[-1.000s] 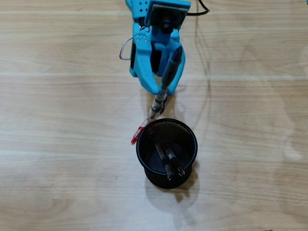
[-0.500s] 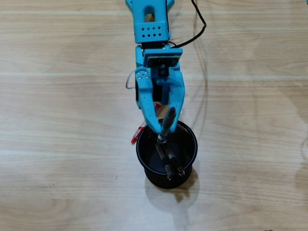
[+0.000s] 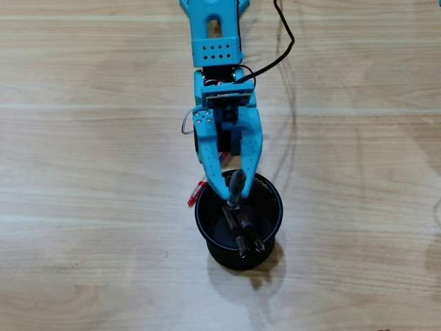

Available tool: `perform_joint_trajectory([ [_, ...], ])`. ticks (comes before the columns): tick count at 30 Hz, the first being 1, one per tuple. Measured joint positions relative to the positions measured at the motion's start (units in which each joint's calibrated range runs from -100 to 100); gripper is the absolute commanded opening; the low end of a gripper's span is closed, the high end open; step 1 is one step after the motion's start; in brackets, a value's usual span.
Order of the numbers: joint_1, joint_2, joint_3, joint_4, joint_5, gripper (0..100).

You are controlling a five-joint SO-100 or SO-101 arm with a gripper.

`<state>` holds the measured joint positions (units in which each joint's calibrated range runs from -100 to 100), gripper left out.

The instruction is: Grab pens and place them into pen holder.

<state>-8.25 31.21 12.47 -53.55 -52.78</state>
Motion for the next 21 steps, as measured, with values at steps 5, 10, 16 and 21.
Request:
perform_joint_trajectory([
  [5,0.0,0.0,0.0,0.0,0.0,11],
  [10,0.0,0.0,0.0,0.0,0.0,11],
  [16,0.0,-2.4,0.9,1.2,0.0,10],
  [21,0.0,-13.6,7.8,13.7,1.6,2],
])
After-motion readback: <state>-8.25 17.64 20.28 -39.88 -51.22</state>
